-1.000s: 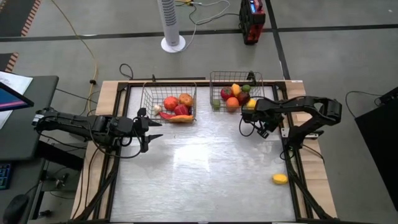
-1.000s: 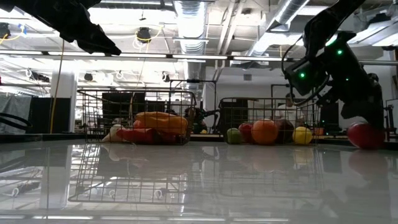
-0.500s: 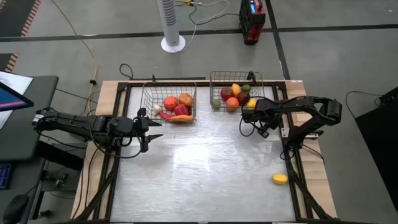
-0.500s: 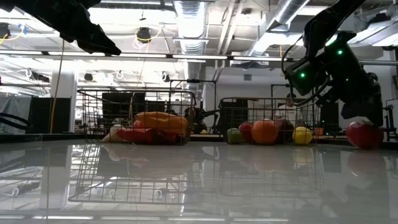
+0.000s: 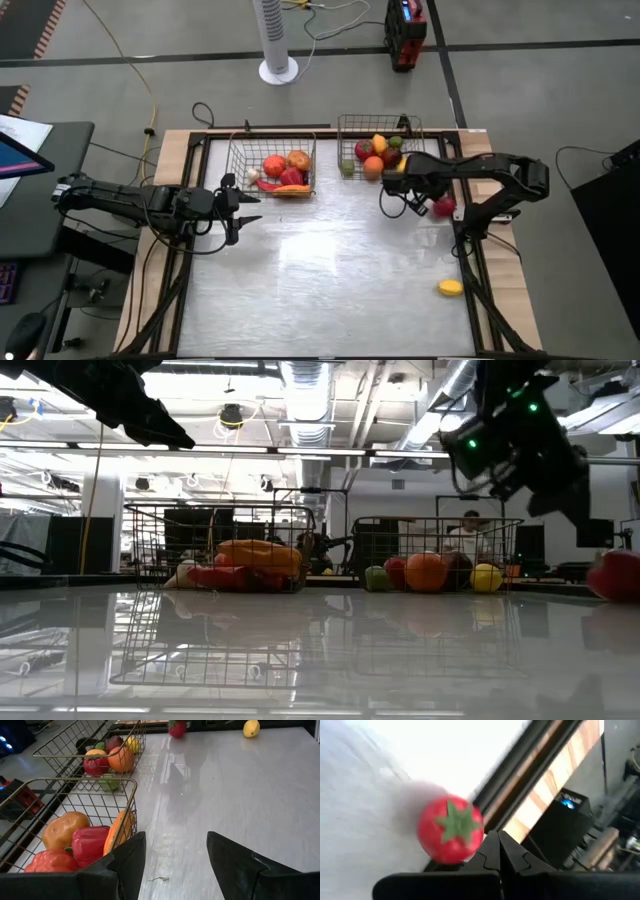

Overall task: Sort produce into baskets
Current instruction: Put the tomato into the right gold wire basket

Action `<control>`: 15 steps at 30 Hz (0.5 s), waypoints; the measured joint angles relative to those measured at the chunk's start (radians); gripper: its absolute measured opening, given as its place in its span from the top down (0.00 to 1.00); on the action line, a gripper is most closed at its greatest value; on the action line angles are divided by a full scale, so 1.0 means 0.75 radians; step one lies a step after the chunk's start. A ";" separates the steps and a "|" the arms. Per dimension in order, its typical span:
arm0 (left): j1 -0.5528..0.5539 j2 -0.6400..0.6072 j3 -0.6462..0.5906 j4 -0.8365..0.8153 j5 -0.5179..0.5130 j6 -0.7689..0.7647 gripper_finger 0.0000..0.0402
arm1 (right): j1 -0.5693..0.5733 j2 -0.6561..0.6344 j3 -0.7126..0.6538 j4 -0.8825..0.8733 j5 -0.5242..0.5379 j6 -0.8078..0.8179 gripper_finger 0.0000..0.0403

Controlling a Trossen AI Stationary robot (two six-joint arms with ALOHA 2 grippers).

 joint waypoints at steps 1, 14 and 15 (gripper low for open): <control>0.000 0.000 0.000 0.000 0.000 -0.001 0.50 | 0.007 0.000 0.022 0.001 0.000 0.001 0.96; 0.000 0.000 0.000 -0.014 0.008 -0.007 0.50 | 0.132 0.000 0.109 0.022 -0.141 0.007 0.61; 0.000 0.000 0.000 -0.013 0.008 -0.008 0.50 | 0.146 0.000 0.098 0.024 -0.151 0.007 0.55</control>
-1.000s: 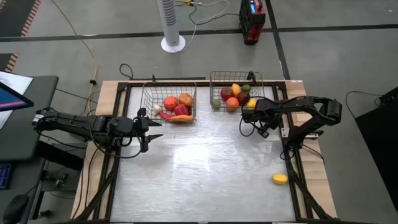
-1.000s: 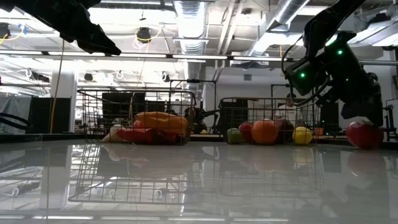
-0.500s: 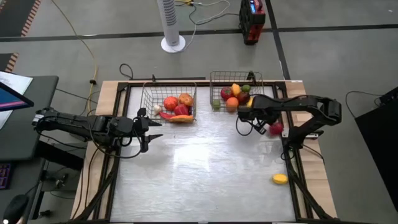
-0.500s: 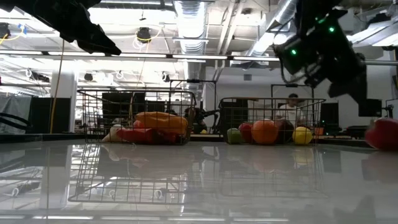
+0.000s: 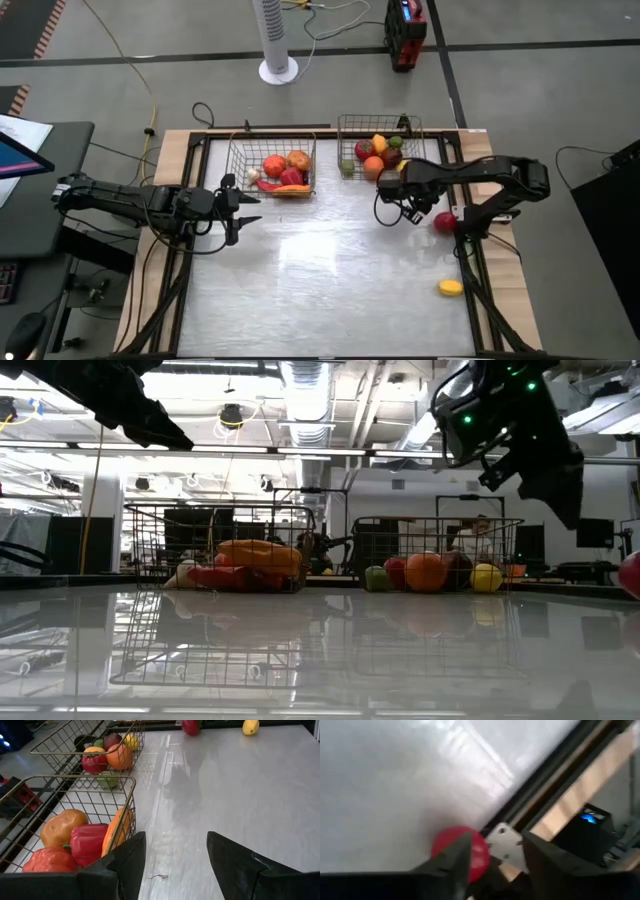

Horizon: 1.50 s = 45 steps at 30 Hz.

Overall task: Sort produce into baskets
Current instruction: Put the tomato into the right gold wire basket

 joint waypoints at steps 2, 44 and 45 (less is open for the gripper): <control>0.000 0.000 0.000 -0.001 0.004 -0.003 0.50 | 0.021 0.000 -0.031 0.037 -0.058 0.000 0.42; 0.000 0.001 0.000 0.027 0.011 0.018 0.50 | -0.006 0.044 -0.251 0.244 -0.162 -0.049 0.11; 0.000 0.001 0.000 0.037 0.004 0.023 0.50 | 0.016 0.070 -0.224 0.211 -0.161 -0.051 0.11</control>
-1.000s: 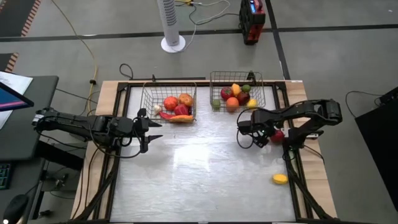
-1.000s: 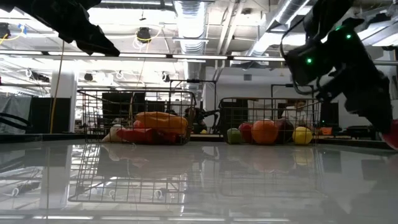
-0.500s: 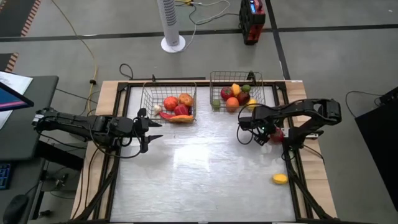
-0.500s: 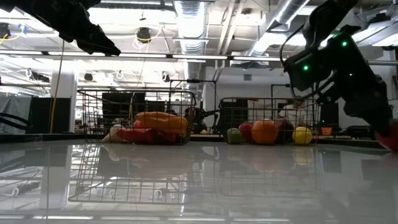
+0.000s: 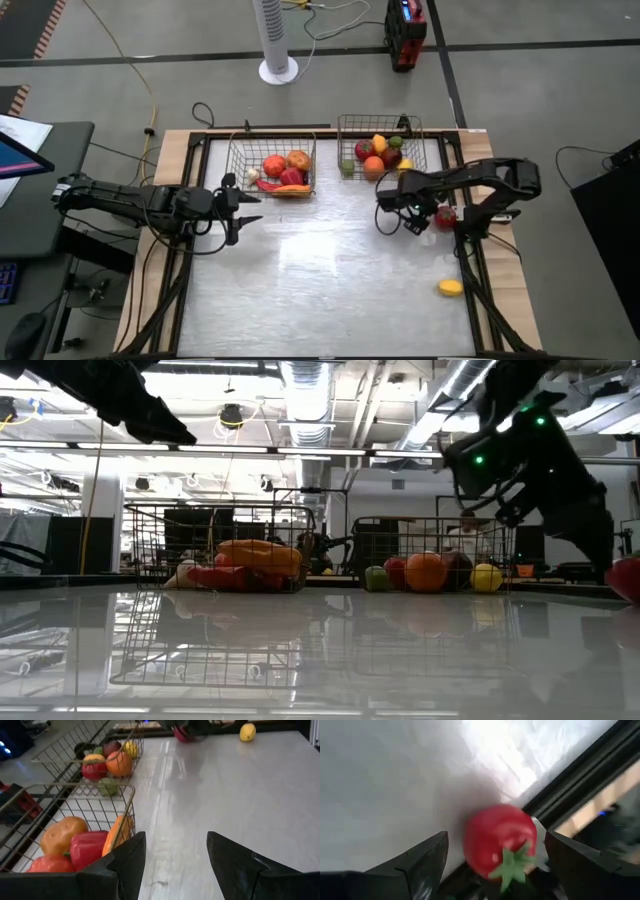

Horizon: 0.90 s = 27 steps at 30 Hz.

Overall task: Sort produce into baskets
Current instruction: Put the tomato into the right gold wire basket

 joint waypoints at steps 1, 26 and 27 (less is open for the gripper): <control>0.000 0.000 0.000 0.013 -0.001 0.000 0.50 | 0.023 0.036 0.029 -0.031 0.004 -0.004 0.11; 0.000 -0.001 0.001 -0.021 0.029 -0.004 0.50 | 0.142 0.334 0.087 -0.225 -0.037 -0.448 0.02; 0.000 -0.001 0.001 -0.022 0.029 -0.004 0.50 | 0.140 0.334 0.073 -0.209 -0.037 -0.453 0.01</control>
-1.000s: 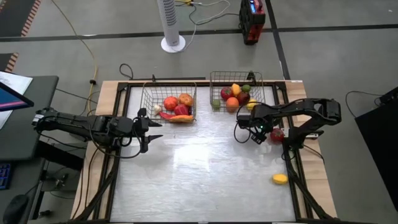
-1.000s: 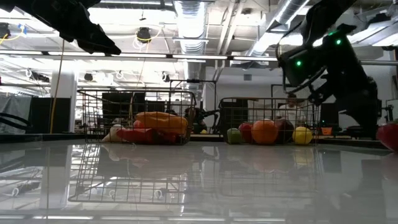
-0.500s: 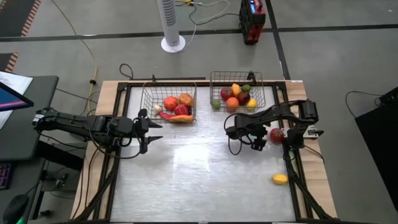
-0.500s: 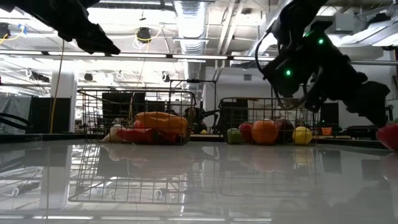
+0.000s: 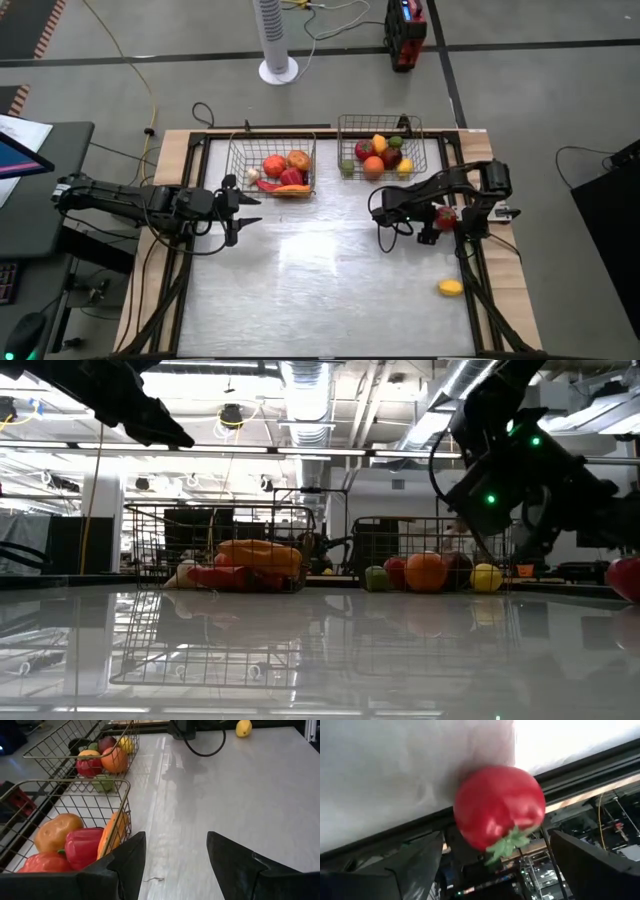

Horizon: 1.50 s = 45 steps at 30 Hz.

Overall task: Sort produce into baskets
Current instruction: Put the tomato into the right gold wire basket

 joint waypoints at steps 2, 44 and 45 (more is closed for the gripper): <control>0.000 0.000 0.000 -0.004 0.001 -0.002 0.50 | -0.012 0.000 -0.034 0.037 -0.001 -0.001 0.02; 0.000 0.000 0.000 -0.003 0.004 -0.017 0.50 | -0.178 -0.419 0.709 0.680 0.637 0.071 0.22; 0.000 0.000 0.000 -0.003 0.003 -0.016 0.50 | -0.203 -0.421 0.709 0.688 0.624 0.020 0.21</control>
